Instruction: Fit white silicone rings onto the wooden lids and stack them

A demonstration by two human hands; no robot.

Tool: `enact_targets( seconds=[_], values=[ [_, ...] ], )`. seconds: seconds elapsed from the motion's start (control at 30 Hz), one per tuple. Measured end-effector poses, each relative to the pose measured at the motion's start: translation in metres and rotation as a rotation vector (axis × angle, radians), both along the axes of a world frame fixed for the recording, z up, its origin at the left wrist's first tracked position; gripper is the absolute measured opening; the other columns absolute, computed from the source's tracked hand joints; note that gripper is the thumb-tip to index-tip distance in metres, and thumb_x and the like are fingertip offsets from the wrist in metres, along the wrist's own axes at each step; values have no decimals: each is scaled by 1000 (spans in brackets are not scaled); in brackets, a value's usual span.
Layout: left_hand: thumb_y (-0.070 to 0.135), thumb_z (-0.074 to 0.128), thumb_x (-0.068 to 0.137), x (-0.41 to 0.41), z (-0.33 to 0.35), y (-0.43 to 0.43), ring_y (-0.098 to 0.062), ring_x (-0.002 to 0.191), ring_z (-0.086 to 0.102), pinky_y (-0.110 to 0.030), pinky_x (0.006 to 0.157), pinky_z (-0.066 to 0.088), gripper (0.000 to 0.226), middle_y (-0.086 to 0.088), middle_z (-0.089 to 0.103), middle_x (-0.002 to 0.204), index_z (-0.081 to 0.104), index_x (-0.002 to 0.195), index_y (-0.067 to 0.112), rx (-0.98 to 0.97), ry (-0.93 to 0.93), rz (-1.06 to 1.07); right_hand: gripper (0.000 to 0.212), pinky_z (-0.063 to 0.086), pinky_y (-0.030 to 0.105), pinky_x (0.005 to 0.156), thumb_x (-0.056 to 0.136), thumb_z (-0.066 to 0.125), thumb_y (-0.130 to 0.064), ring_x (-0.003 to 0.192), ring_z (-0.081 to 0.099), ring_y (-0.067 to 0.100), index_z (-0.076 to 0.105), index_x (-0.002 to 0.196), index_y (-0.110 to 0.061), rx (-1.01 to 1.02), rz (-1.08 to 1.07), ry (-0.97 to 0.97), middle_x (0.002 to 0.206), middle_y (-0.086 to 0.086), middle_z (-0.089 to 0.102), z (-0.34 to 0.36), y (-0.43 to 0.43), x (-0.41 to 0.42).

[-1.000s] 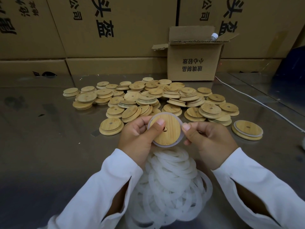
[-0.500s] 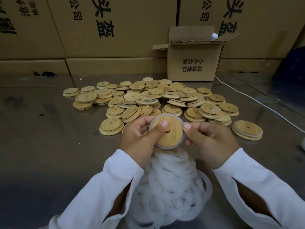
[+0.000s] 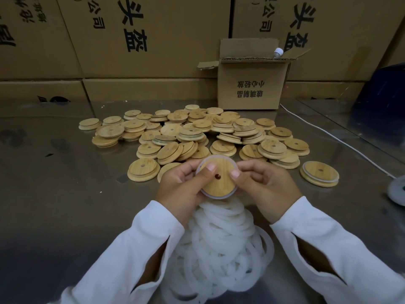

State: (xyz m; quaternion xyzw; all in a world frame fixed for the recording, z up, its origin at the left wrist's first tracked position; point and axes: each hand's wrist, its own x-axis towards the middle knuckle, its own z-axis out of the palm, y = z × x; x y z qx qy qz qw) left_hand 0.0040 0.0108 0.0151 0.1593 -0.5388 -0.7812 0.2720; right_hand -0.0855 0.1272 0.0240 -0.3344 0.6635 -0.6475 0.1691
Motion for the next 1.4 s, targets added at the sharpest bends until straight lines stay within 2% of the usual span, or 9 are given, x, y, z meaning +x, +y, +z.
enact_targets(
  seconds=[0.1,0.3,0.47,0.73,0.9,0.97,1.07,1.23,1.4],
  values=[
    [27,64,61,0,1,-2,-18,94,68,-31,83,54,46,-9,70,102,62,105,13,39,-16,3,1,45,14,61,79,67,-18,57,58,2,67,79,-17,11,-307,-22,65,-3,65,5,7,-24],
    [24,65,68,-2,1,-3,-15,87,70,-24,75,56,29,-2,73,89,63,97,17,7,0,87,34,36,20,68,83,60,-37,75,52,19,67,105,-12,136,-1005,-86,93,9,65,13,63,-89],
    [11,64,76,-2,0,-7,-11,72,69,-22,69,57,12,3,72,70,64,88,13,-13,85,259,41,39,32,90,86,57,-30,110,54,33,50,121,-11,238,-1088,-194,123,14,56,0,66,-105],
    [6,61,83,-2,-5,-20,-7,61,66,-22,63,56,10,3,67,64,65,85,14,-17,24,318,48,41,38,81,85,58,-20,103,54,38,34,126,-9,362,-1109,-67,116,20,54,1,60,-99],
    [5,60,84,1,-7,-24,-4,56,64,-20,59,54,11,5,66,61,65,83,15,-18,11,348,28,42,27,68,83,58,-17,73,56,17,43,105,-25,180,-717,425,71,-2,55,6,34,-56],
    [4,60,85,1,-8,-25,-4,54,63,-20,58,54,11,5,65,61,64,83,15,-6,4,353,26,38,16,63,82,61,-20,75,54,6,45,100,-31,275,-370,494,75,-5,57,1,12,-33],
    [4,59,85,2,-10,-24,-3,53,61,-17,54,52,12,1,63,67,64,83,15,5,-17,346,44,34,19,73,80,65,-28,97,51,10,44,118,-28,480,-42,481,104,-5,55,-8,-26,-19],
    [4,60,85,7,-14,-26,-8,57,61,-16,51,50,14,3,64,62,64,80,16,13,-24,368,73,33,23,90,71,73,-36,123,43,21,36,133,-24,644,-103,494,135,2,44,-2,-68,-37],
    [3,60,85,12,-13,-28,-3,50,61,-16,50,51,13,6,64,53,64,80,14,64,-4,359,76,43,27,87,68,75,-41,107,55,22,39,132,-24,769,-83,414,121,3,57,2,-72,-48]
  ],
)
